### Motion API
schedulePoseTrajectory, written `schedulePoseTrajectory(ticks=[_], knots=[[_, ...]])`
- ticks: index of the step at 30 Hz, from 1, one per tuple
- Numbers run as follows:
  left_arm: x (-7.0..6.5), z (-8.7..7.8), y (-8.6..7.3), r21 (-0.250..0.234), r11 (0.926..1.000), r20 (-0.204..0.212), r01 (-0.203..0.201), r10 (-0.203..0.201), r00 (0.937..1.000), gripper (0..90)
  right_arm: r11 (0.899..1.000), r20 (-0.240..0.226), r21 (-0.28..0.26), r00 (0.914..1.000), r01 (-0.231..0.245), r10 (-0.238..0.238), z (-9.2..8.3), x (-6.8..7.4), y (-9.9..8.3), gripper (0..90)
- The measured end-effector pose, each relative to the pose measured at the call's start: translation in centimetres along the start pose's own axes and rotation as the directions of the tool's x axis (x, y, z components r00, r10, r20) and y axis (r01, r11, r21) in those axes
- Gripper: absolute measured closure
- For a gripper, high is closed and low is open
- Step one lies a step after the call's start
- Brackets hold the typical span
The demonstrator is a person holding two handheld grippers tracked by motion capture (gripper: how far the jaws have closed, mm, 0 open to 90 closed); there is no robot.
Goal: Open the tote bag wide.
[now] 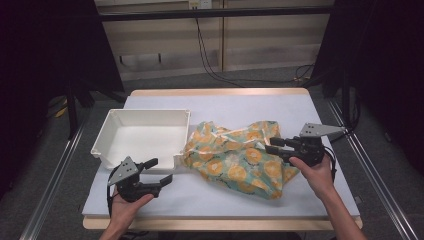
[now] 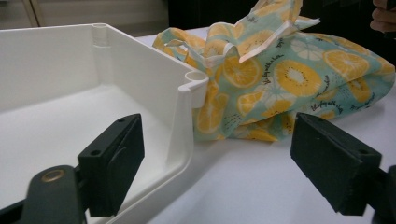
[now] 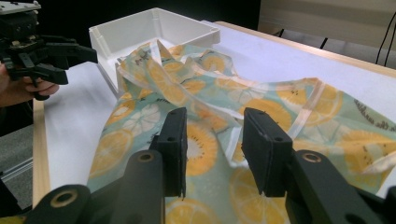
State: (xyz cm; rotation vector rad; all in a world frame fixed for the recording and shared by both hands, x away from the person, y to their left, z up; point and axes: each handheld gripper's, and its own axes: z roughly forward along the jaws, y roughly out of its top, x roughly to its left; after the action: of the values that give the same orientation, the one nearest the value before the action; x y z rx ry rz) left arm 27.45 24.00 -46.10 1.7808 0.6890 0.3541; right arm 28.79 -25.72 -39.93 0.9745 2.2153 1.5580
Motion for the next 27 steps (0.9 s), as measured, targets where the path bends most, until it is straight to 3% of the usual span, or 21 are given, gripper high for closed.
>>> schedulePoseTrajectory(ticks=[10, 13, 16, 27], knots=[[0.2, -0.2, 0.0, 0.007, 1.0000, -0.010, 0.002, -0.002, 0.9999, 15.6, 0.998, 0.013, 0.053, 0.9998, 0.016, -0.017, 2.3, -2.1, 1.8, 53.8], [0.3, -0.1, -0.1, 0.011, 0.9996, 0.011, 0.026, -0.027, 0.9996, 13.9, 0.997, 0.025, 0.069, 0.9994, 0.023, -0.025, 2.9, -2.6, 2.6, 53.8], [0.2, 0.0, -0.1, 0.016, 0.9998, 0.013, 0.015, -0.015, 0.9998, 13.6, 0.995, 0.021, 0.095, 0.9997, 0.013, -0.015, 3.7, -3.1, 3.5, 53.8], [0.5, -0.4, -0.1, 0.005, 0.9998, -0.014, 0.019, -0.019, 0.9997, 13.4, 0.989, 0.020, 0.147, 0.9995, 0.020, -0.023, 6.6, -4.9, 5.9, 49.8]])
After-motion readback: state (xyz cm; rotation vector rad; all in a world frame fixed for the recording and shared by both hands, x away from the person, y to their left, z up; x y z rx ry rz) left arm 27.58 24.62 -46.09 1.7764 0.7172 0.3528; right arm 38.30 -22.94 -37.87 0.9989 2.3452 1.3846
